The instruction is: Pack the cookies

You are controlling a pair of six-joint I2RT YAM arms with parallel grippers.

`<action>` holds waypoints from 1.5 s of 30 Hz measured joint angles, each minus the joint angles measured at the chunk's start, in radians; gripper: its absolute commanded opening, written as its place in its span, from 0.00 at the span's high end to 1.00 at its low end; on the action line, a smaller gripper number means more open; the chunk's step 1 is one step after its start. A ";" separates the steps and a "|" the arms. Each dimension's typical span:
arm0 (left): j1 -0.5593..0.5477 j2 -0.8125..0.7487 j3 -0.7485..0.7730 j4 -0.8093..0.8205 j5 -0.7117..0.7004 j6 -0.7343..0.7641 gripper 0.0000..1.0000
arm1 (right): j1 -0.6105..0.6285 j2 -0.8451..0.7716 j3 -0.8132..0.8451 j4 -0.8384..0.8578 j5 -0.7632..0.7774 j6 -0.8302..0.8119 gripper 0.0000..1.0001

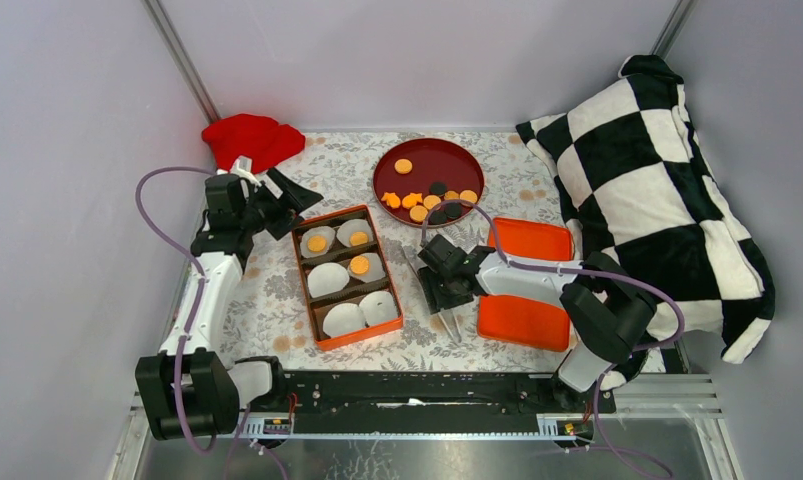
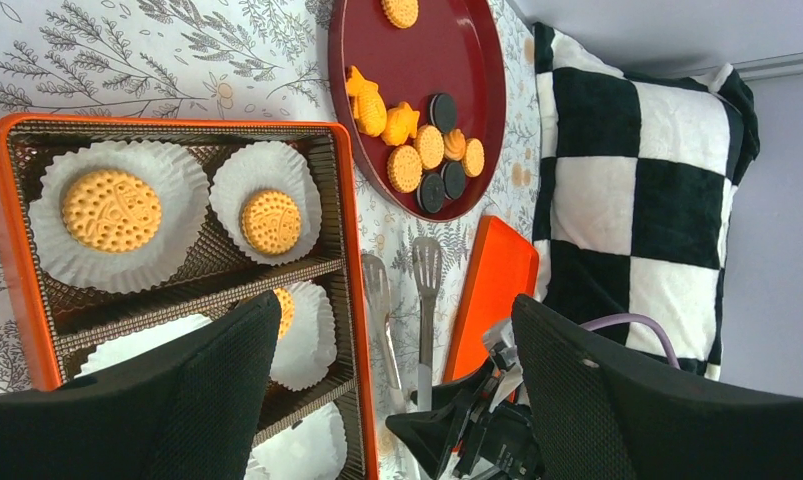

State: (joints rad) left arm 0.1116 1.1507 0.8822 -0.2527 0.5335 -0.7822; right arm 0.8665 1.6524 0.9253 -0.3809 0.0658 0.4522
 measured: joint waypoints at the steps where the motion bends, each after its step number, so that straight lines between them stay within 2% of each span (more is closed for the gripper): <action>1: 0.000 0.000 -0.003 0.002 0.000 0.000 0.11 | 0.000 0.000 0.000 0.002 0.003 0.003 0.32; 2: 0.000 0.000 -0.007 0.006 0.000 0.000 0.11 | 0.003 0.000 0.000 0.002 0.008 0.004 0.28; 4: -0.001 0.000 -0.019 0.014 0.000 0.000 0.11 | 0.009 0.000 0.002 0.001 0.027 0.006 0.25; 12: -0.006 -0.002 -0.060 0.026 0.000 -0.001 0.11 | 0.045 0.024 0.021 -0.028 0.085 0.012 0.29; 14: -0.008 -0.003 -0.068 0.032 0.000 -0.002 0.11 | 0.055 0.037 0.033 -0.041 0.105 0.016 0.35; 18: -0.016 -0.012 -0.089 0.051 0.001 -0.008 0.11 | 0.070 0.071 0.047 -0.056 0.135 0.027 0.56; 21: -0.021 -0.013 -0.098 0.059 0.001 -0.010 0.11 | 0.076 0.075 0.048 -0.055 0.148 0.040 0.62; 28: -0.050 -0.013 -0.098 0.075 -0.003 -0.010 0.11 | 0.103 0.059 0.069 -0.088 0.189 0.069 0.63; 32: -0.129 -0.013 -0.092 0.080 -0.019 -0.010 0.11 | 0.134 0.056 0.121 -0.228 0.206 0.062 0.61; 35: -0.175 -0.013 -0.082 0.083 -0.024 -0.010 0.11 | 0.142 0.037 0.216 -0.332 0.222 0.046 0.60; 39: -0.184 -0.013 -0.074 0.091 -0.029 -0.012 0.11 | 0.142 -0.003 0.365 -0.399 0.273 0.023 0.53; 45: -0.184 -0.016 -0.055 0.093 -0.035 -0.012 0.11 | 0.142 -0.022 0.509 -0.448 0.366 -0.011 0.54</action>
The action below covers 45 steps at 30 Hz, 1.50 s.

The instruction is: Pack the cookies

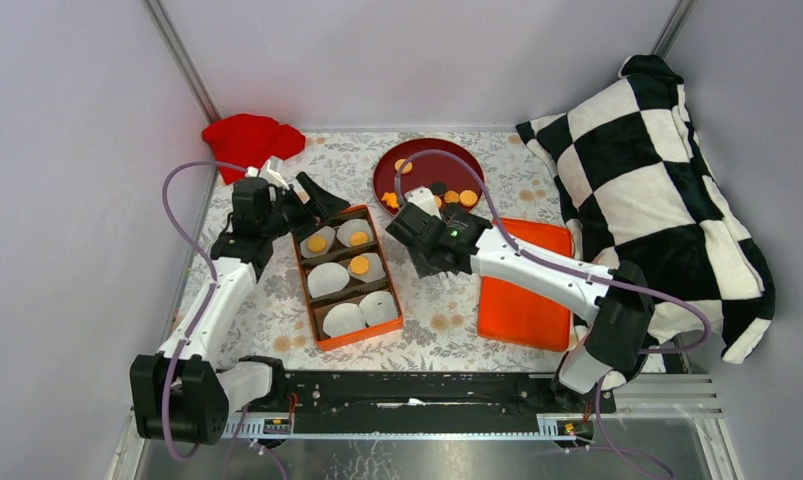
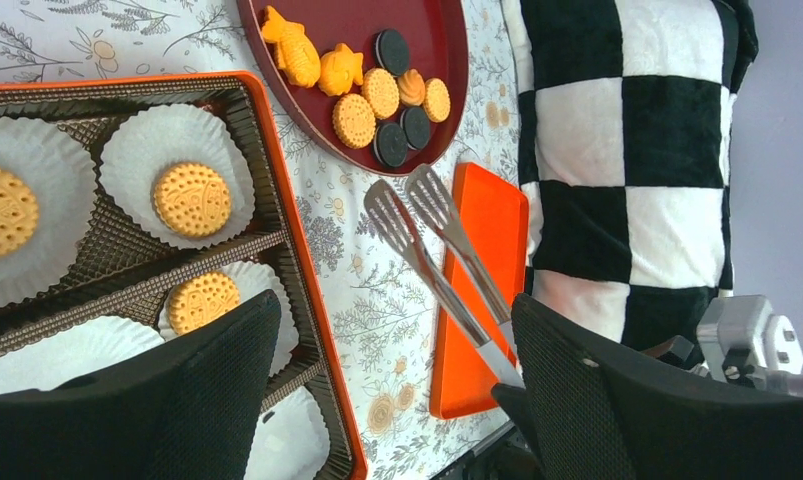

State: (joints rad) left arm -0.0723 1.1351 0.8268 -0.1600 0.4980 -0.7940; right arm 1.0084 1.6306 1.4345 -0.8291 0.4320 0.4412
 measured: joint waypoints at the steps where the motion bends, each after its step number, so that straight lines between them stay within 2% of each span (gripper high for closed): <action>1: 0.000 -0.003 0.002 -0.001 -0.001 0.000 0.11 | 0.000 0.002 0.011 -0.005 0.013 -0.005 0.54; 8: 0.000 -0.046 0.008 -0.006 -0.021 0.008 0.10 | -0.036 0.046 0.083 0.013 0.056 -0.064 0.53; 18: 0.000 -0.028 0.011 -0.013 -0.043 0.022 0.10 | -0.240 0.277 0.256 0.115 0.029 -0.176 0.55; 28: 0.000 0.018 0.037 -0.021 -0.061 0.039 0.10 | -0.286 0.533 0.529 0.154 -0.051 -0.247 0.55; 39: 0.000 0.047 0.044 -0.021 -0.071 0.045 0.10 | -0.329 0.661 0.646 0.158 -0.094 -0.263 0.53; 45: 0.000 0.050 0.044 -0.021 -0.073 0.046 0.10 | -0.346 0.719 0.715 0.162 -0.113 -0.265 0.48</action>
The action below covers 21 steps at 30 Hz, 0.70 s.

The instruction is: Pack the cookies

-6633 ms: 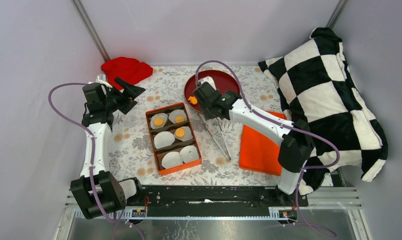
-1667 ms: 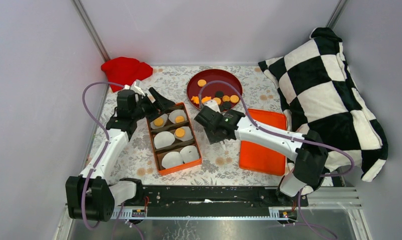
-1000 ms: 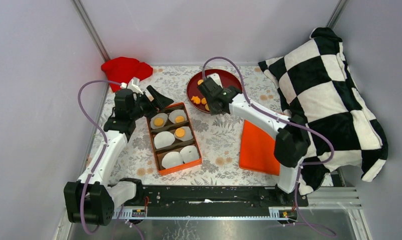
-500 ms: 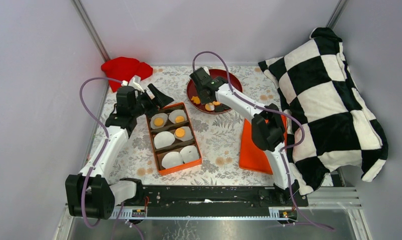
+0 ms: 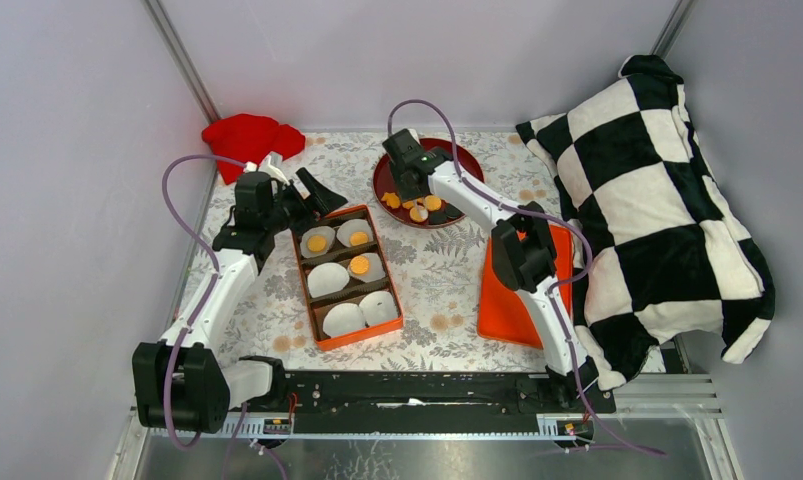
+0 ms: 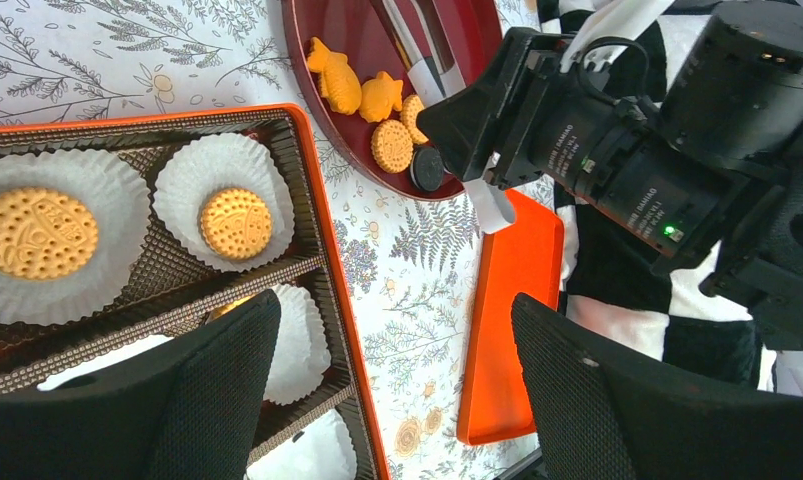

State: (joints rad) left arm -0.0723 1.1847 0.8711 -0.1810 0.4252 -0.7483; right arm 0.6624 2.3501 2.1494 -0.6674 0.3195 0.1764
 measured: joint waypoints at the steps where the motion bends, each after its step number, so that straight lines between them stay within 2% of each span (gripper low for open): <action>1: 0.000 0.000 0.000 -0.001 0.000 0.000 0.10 | -0.002 0.006 0.002 0.000 -0.003 0.000 0.47; 5: 0.000 0.000 0.000 -0.003 0.000 0.000 0.10 | -0.010 0.026 0.002 0.000 -0.033 0.003 0.48; 7: 0.000 0.000 0.000 -0.004 -0.001 0.000 0.10 | -0.015 0.034 0.002 0.000 -0.051 0.005 0.52; 9: 0.000 0.000 0.000 -0.006 -0.001 0.000 0.10 | -0.021 0.041 0.006 0.000 -0.064 0.010 0.63; 10: 0.000 0.000 0.000 -0.007 -0.001 0.000 0.10 | -0.024 0.044 0.008 0.000 -0.073 0.012 0.72; 14: 0.000 0.000 0.000 -0.007 0.000 0.000 0.10 | -0.035 0.048 0.014 0.000 -0.091 0.024 0.89; 17: 0.000 -0.002 0.000 -0.008 -0.001 0.000 0.10 | -0.039 0.046 0.010 0.002 -0.096 0.029 0.92; 21: 0.000 -0.011 0.000 -0.008 -0.004 -0.001 0.10 | -0.039 -0.053 -0.126 0.034 -0.097 0.030 0.93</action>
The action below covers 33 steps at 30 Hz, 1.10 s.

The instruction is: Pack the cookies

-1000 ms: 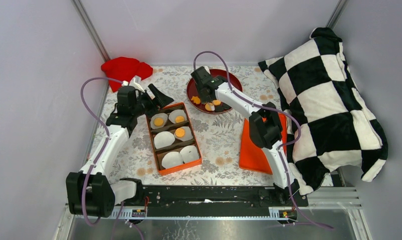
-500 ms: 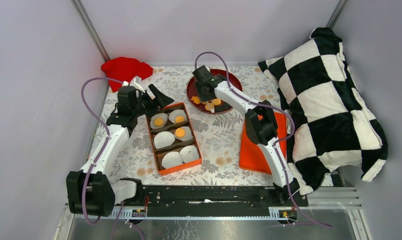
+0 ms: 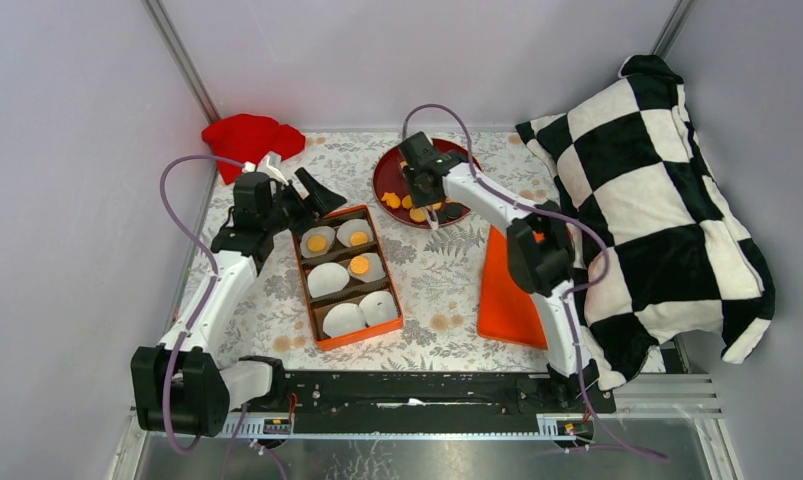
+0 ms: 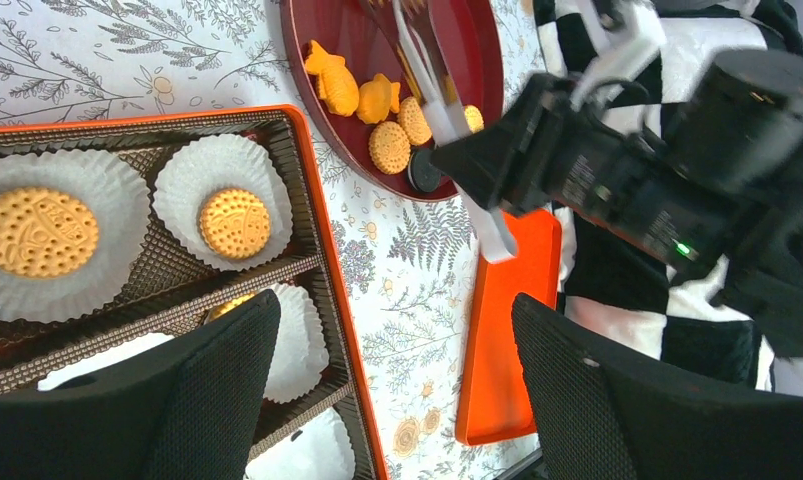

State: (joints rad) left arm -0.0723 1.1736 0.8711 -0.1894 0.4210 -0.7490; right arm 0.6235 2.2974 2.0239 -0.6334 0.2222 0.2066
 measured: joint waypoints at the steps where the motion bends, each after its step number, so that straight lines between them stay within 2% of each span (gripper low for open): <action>1: 0.000 -0.003 0.000 0.000 0.000 0.000 0.10 | 0.000 -0.040 -0.045 0.005 -0.001 0.000 0.93; 9: 0.024 -0.006 0.000 -0.005 -0.006 -0.009 0.10 | 0.023 -0.449 -0.331 0.027 -0.009 0.005 0.93; 14: 0.167 -0.006 0.012 -0.043 0.004 -0.027 0.10 | 0.142 -0.617 -0.409 0.023 -0.016 0.016 0.93; 18: 0.295 -0.006 0.026 -0.059 0.022 -0.047 0.10 | 0.283 -0.632 -0.418 0.022 -0.063 0.035 0.93; 24: 0.321 -0.019 0.042 -0.087 0.026 -0.048 0.10 | 0.449 -0.594 -0.447 0.011 -0.137 0.061 0.92; 33: 0.323 -0.051 0.042 -0.118 0.035 -0.037 0.10 | 0.496 -0.465 -0.447 0.016 -0.163 0.078 0.89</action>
State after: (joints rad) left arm 0.2508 1.1225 0.9127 -0.3077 0.4564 -0.7860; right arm 1.1194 1.8328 1.5768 -0.6178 0.0593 0.2848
